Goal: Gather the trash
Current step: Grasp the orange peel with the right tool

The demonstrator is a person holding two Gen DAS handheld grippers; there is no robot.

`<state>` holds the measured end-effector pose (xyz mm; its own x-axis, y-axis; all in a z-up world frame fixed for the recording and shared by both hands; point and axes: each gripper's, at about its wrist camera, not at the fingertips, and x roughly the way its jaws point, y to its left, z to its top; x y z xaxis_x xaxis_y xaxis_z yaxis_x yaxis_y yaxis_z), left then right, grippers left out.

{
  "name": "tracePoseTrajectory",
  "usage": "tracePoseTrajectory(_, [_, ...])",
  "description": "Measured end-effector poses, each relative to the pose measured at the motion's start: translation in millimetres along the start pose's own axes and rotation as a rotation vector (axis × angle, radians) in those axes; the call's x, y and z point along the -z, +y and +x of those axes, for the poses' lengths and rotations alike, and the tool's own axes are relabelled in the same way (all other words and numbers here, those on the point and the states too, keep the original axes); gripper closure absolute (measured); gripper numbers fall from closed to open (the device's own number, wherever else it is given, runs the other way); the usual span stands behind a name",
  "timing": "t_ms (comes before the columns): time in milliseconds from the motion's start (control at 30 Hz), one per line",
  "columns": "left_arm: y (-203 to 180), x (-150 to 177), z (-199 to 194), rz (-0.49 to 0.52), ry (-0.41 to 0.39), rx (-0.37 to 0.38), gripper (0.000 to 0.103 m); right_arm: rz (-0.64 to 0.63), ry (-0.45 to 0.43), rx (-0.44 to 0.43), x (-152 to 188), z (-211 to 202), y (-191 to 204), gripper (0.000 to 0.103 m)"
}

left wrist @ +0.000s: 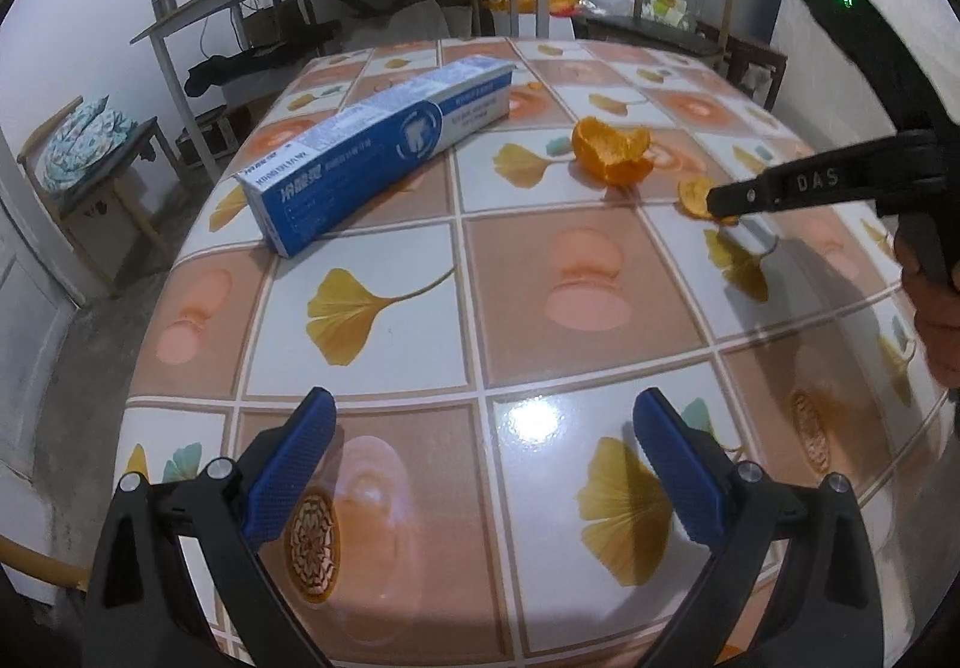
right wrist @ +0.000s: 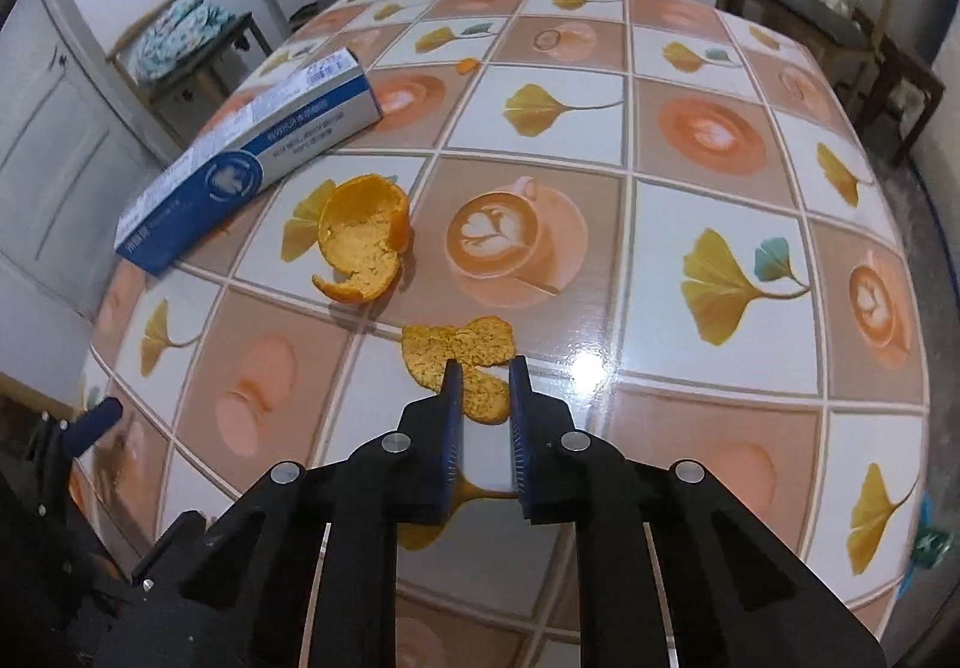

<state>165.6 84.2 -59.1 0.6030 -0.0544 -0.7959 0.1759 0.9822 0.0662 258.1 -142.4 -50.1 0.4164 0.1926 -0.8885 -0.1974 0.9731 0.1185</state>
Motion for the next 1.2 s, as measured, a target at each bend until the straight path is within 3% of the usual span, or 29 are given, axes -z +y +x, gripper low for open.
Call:
tracePoseTrajectory(133, [3.1,0.0,4.6,-0.017,0.025,0.013,0.006,0.013,0.000,-0.008,0.8,-1.8,-4.8,0.102])
tracePoseTrajectory(433, [7.3,0.2,8.6,-0.036,0.055,0.031,0.006,0.008,-0.100,-0.008,-12.6,-35.5,3.7,0.103])
tracePoseTrajectory(600, [7.3,0.3,9.1,-0.037,0.057,0.031,0.006,-0.023,-0.186,-0.068,-37.0,-61.0,23.7,0.103])
tracePoseTrajectory(733, [7.6,-0.6,9.0,-0.034,0.062,0.033,0.006,-0.036,-0.183,-0.090,-53.3,-45.3,37.0,0.102])
tracePoseTrajectory(800, [7.5,-1.1,9.2,-0.030,0.064,0.036,0.005,-0.035,-0.130,-0.107,-56.2,-25.1,39.1,0.099])
tracePoseTrajectory(900, [7.2,-1.0,9.0,-0.028,0.063,0.036,0.005,-0.039,-0.057,-0.087,-53.4,4.2,36.8,0.085])
tracePoseTrajectory(1033, [7.4,0.0,8.4,-0.019,0.060,0.040,0.005,0.026,-0.075,-0.136,-51.7,3.0,21.3,0.070])
tracePoseTrajectory(1200, [8.0,0.7,8.2,-0.009,0.060,0.048,0.005,0.066,-0.027,-0.201,-58.5,17.2,13.0,0.069])
